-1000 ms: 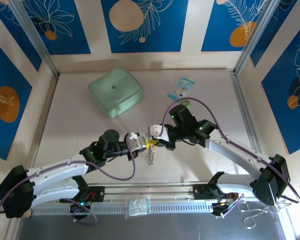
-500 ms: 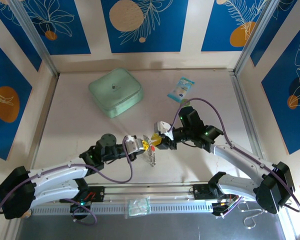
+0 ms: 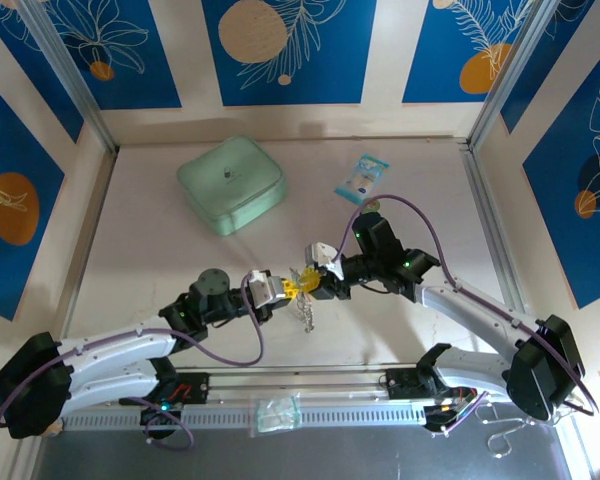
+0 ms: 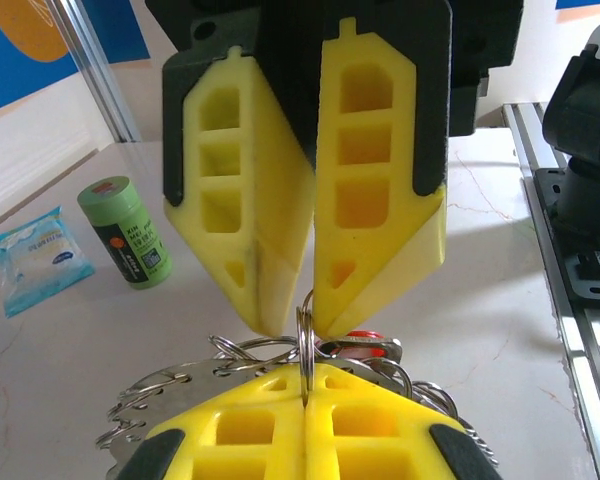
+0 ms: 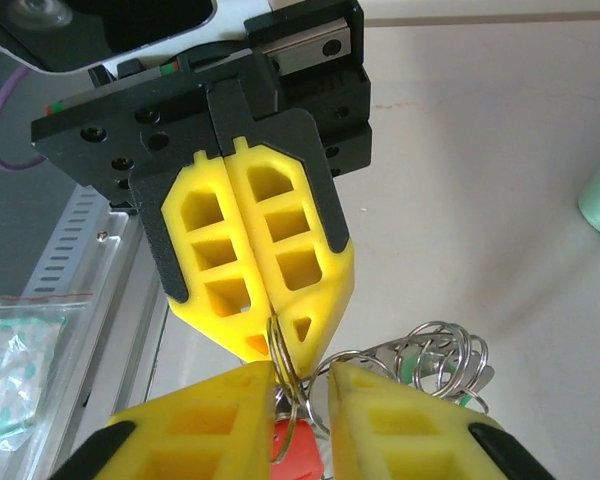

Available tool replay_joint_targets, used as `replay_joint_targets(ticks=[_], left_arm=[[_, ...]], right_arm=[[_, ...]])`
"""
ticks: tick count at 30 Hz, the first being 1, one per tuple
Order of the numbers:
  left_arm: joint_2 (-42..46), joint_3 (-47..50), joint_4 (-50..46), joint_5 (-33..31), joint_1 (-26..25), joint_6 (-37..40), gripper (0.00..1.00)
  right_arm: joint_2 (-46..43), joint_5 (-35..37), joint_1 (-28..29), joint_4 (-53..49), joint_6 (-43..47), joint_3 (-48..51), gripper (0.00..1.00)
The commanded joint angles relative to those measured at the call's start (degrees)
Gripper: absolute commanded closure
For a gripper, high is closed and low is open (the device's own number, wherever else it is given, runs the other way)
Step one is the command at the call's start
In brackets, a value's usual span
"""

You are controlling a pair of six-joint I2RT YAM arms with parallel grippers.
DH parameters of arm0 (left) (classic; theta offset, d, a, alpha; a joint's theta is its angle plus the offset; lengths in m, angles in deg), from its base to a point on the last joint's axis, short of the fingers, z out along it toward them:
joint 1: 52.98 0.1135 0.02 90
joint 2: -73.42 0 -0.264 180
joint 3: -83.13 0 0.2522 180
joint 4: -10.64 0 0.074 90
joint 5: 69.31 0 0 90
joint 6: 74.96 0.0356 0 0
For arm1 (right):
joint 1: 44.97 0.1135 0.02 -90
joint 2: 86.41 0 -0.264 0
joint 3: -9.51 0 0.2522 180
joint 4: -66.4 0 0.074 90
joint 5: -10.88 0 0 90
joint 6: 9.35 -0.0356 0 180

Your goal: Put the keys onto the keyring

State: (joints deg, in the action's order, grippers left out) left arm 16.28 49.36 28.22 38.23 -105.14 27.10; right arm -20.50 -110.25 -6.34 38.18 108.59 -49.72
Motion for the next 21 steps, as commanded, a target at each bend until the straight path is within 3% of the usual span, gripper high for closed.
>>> replay_joint_targets(ticks=[1, 9, 11, 13, 15, 21], left_arm=[[0.6, 0.4, 4.6, 1.7, -0.6, -1.0, 1.00], [0.4, 0.6, 5.6, 1.6, -0.6, -1.4, 1.00], [0.2, 0.7, 6.0, 1.0, -0.6, -1.9, 1.00], [0.3, 0.6, 5.7, -0.3, -0.6, -2.4, 0.87], [0.8, 0.1, 3.8, -1.2, -0.6, -2.2, 0.83], [2.2, -3.7, -7.0, -1.6, -0.6, 0.2, 0.82]], right_arm=[[0.8, -1.6, 0.2, 0.2, -0.1, -0.2, 0.84], [1.5, -3.2, 0.3, -3.0, 1.6, -1.6, 0.99], [1.7, -3.3, 0.3, -4.3, 2.5, -2.4, 1.00], [1.8, -2.7, 0.4, -5.5, 3.7, -3.1, 1.00], [1.6, -0.9, 1.0, -7.2, 5.6, -4.1, 1.00], [2.6, 5.2, 2.4, -13.5, 11.0, -7.9, 1.00]])
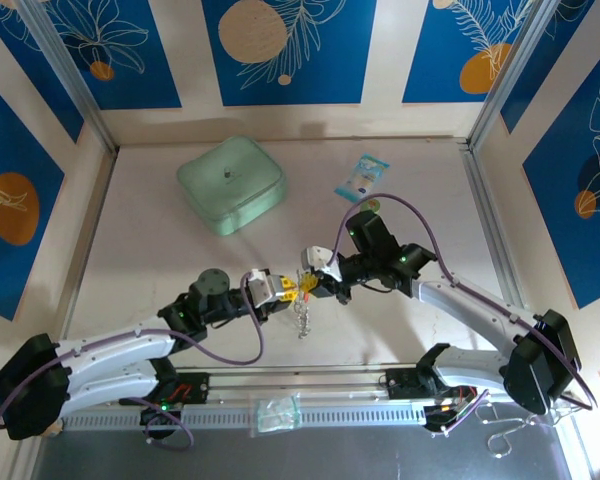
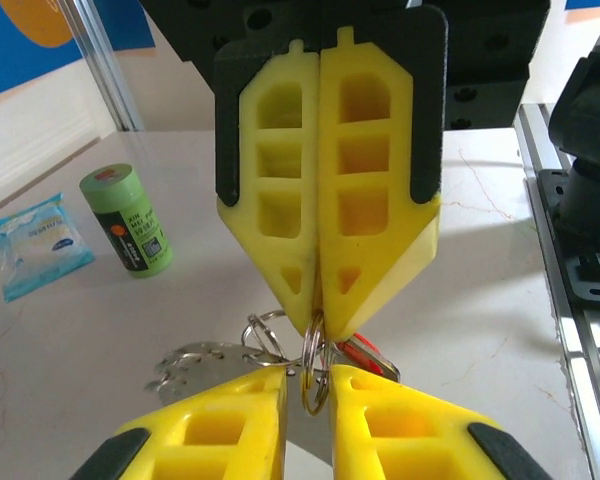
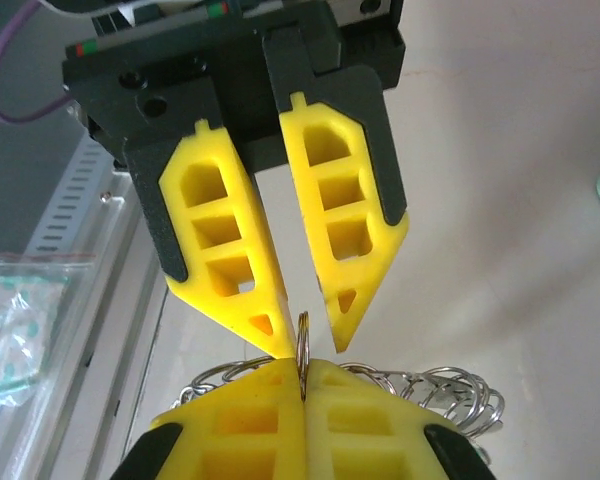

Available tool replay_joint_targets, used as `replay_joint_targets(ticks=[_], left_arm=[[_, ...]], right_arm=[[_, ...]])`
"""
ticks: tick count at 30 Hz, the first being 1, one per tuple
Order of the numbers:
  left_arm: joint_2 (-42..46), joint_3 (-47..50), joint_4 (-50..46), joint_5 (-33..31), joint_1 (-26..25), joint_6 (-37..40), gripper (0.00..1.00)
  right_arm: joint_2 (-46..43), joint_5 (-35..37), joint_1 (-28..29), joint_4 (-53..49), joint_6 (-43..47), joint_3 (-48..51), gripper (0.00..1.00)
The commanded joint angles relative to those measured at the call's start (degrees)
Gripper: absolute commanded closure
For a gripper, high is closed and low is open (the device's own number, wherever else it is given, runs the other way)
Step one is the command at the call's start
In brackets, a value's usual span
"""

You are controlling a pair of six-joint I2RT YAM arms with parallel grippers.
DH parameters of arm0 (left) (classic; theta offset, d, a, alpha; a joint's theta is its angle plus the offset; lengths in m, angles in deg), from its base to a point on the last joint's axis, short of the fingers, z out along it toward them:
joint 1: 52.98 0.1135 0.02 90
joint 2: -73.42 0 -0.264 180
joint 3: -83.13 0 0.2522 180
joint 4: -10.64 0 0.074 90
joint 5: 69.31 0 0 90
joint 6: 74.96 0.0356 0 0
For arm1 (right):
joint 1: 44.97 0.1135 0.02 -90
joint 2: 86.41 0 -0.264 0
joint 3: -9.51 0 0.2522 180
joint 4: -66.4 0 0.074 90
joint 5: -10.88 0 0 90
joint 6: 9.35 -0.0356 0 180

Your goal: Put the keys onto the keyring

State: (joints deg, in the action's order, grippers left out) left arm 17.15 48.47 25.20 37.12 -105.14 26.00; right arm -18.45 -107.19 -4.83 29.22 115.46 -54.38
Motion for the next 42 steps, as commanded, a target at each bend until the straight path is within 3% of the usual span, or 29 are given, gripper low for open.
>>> replay_joint_targets(ticks=[1, 7, 14, 17, 21, 29, 38, 42], left_arm=[[1.3, -3.1, -4.6, -0.4, -0.6, 1.6, 0.83], [0.6, -4.6, -5.8, 0.6, -0.6, 2.9, 0.85], [0.1, -5.4, -7.4, 1.3, -0.6, 4.0, 1.00], [0.8, -4.8, -6.9, 0.9, -0.6, 3.9, 1.00], [1.9, -3.5, -4.8, 0.5, -0.6, 3.3, 1.00], [2.3, -1.5, -1.3, 0.1, -0.6, 2.4, 1.00], [2.3, -1.0, 0.4, 0.1, -0.6, 2.3, 1.00], [2.5, -0.9, 0.4, 0.2, -0.6, 2.4, 1.00]], right_arm=[[0.8, 2.6, 1.0, -5.4, 4.6, -3.9, 1.00], [2.1, 5.0, 3.0, -7.4, 6.1, -6.2, 1.00], [0.5, 3.7, 2.2, -4.9, 3.9, -5.0, 1.00], [-1.6, 3.0, 0.5, -2.5, 0.5, -2.3, 0.83], [-4.7, 2.7, -0.9, 0.1, -7.0, 1.0, 0.75], [-9.7, 1.1, -0.5, 7.0, -23.0, 7.1, 0.74], [-7.4, 2.2, -0.1, 6.9, -34.9, 5.8, 0.70], [-5.4, -1.7, -1.9, 6.1, -44.4, 4.5, 0.70]])
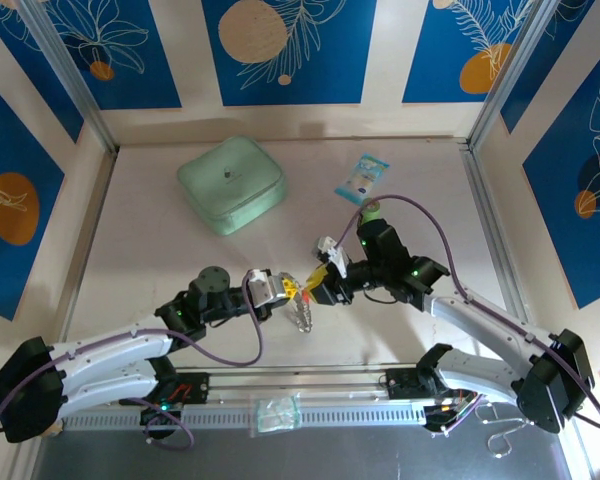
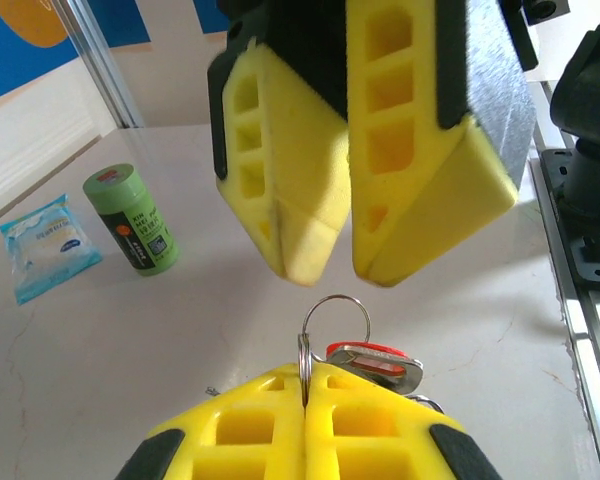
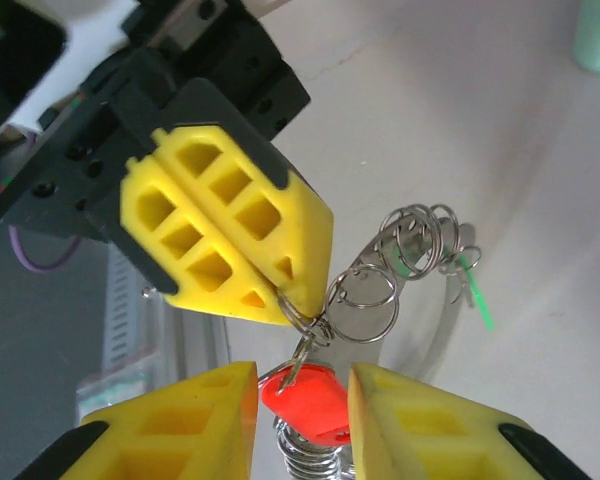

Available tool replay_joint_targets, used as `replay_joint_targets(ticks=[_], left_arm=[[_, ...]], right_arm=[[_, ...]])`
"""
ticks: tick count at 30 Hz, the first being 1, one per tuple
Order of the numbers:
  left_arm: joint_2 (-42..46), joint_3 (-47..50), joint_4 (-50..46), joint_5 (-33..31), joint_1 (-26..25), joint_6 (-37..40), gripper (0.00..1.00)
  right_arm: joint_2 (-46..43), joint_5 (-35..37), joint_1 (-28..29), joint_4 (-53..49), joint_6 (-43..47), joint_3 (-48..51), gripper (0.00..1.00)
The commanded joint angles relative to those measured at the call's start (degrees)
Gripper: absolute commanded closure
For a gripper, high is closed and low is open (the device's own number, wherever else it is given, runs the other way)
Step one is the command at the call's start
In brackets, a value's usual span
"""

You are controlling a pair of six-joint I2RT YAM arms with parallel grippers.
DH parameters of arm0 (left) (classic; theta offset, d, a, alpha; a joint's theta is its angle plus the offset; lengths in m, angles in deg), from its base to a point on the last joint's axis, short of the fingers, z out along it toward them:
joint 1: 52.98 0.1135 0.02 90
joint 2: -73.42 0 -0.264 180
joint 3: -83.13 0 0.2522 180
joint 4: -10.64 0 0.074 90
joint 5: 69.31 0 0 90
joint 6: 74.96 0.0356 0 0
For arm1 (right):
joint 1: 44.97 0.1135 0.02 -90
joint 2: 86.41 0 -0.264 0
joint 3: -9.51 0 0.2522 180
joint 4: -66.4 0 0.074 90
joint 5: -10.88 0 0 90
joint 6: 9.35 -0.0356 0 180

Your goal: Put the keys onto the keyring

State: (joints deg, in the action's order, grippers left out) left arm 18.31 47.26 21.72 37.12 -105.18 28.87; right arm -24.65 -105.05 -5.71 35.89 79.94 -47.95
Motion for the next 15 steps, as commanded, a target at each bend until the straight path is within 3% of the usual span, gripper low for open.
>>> replay_joint_targets(ticks=[1, 7, 15], left_arm=[[1.3, 0.3, 3.9, 0.2, -0.5, -0.4, 1.00], [0.8, 0.4, 4.5, 0.4, -0.5, -0.3, 1.00], [0.6, 0.4, 5.0, 0.4, -0.5, -0.1, 1.00]], right_arm=[[1.1, -4.4, -1.2, -0.6, -10.5, -1.9, 0.70], [0.8, -5.9, -1.4, 0.8, -15.0, -1.2, 0.69], [1.4, -6.0, -1.5, 0.9, -15.1, -1.3, 0.77]])
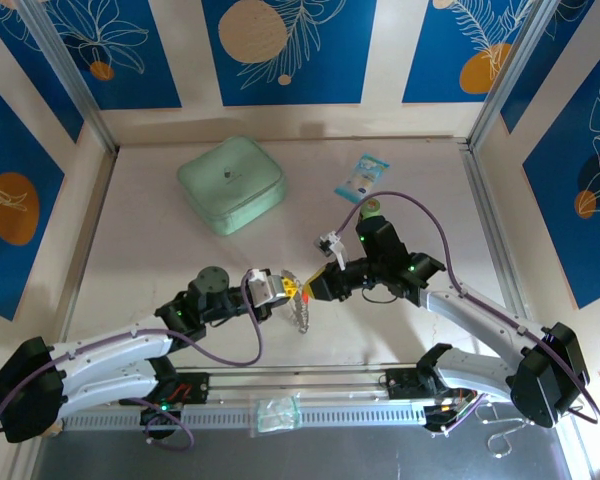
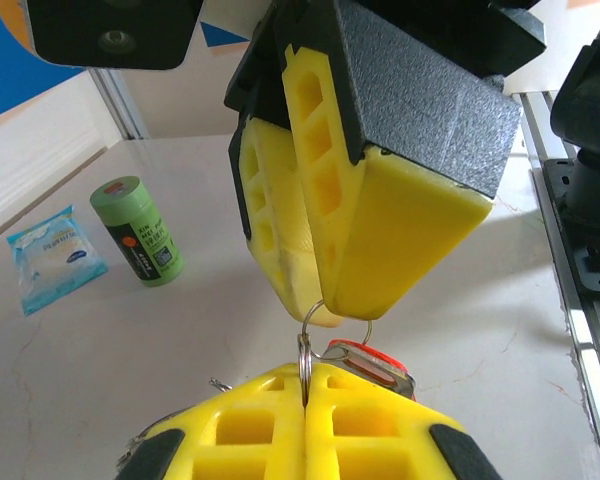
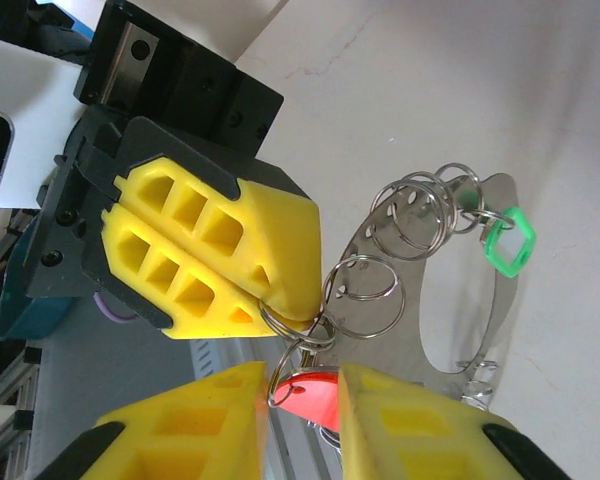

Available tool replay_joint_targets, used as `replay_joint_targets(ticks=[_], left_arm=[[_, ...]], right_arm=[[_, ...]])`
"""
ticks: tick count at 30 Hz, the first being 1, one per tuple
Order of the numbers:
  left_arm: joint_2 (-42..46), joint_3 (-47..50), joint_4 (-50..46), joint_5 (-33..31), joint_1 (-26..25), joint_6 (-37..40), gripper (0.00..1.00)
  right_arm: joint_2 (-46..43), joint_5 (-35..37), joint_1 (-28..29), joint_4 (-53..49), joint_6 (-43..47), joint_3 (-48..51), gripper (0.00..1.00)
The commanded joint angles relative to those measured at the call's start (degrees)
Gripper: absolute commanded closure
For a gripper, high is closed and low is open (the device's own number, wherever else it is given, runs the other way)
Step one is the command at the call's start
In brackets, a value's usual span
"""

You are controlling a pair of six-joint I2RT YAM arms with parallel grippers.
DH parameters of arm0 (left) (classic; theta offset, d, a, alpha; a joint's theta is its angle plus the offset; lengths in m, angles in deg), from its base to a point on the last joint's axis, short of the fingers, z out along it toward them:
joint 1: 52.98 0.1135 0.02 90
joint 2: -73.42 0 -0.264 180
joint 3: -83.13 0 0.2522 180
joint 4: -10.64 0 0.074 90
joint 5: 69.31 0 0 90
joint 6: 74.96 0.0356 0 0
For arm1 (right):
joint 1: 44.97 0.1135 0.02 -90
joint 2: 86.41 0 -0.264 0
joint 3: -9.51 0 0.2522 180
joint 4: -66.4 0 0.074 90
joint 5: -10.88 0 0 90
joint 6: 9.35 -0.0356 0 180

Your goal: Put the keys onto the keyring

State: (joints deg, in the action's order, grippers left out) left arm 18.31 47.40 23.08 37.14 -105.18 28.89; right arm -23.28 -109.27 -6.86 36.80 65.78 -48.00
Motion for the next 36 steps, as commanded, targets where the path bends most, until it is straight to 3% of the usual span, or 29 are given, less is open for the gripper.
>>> replay_joint_targets(ticks=[1, 13, 36], left_arm=[[0.6, 0.2, 3.5, 0.4, -0.5, -0.1, 1.00], [0.5, 0.2, 3.8, 0.6, -0.5, -0.1, 1.00], [-0.6, -0.3, 6.1, 2.3, -0.5, -0.1, 1.00]], right_arm=[[0.2, -1.8, -0.4, 0.0, -1.0, -1.4, 0.78], [0.7, -1.8, -0.4, 0.5, -0.9, -1.8, 1.00], [6.4, -6.0, -3.5, -2.1, 4.1, -3.5, 1.00]])
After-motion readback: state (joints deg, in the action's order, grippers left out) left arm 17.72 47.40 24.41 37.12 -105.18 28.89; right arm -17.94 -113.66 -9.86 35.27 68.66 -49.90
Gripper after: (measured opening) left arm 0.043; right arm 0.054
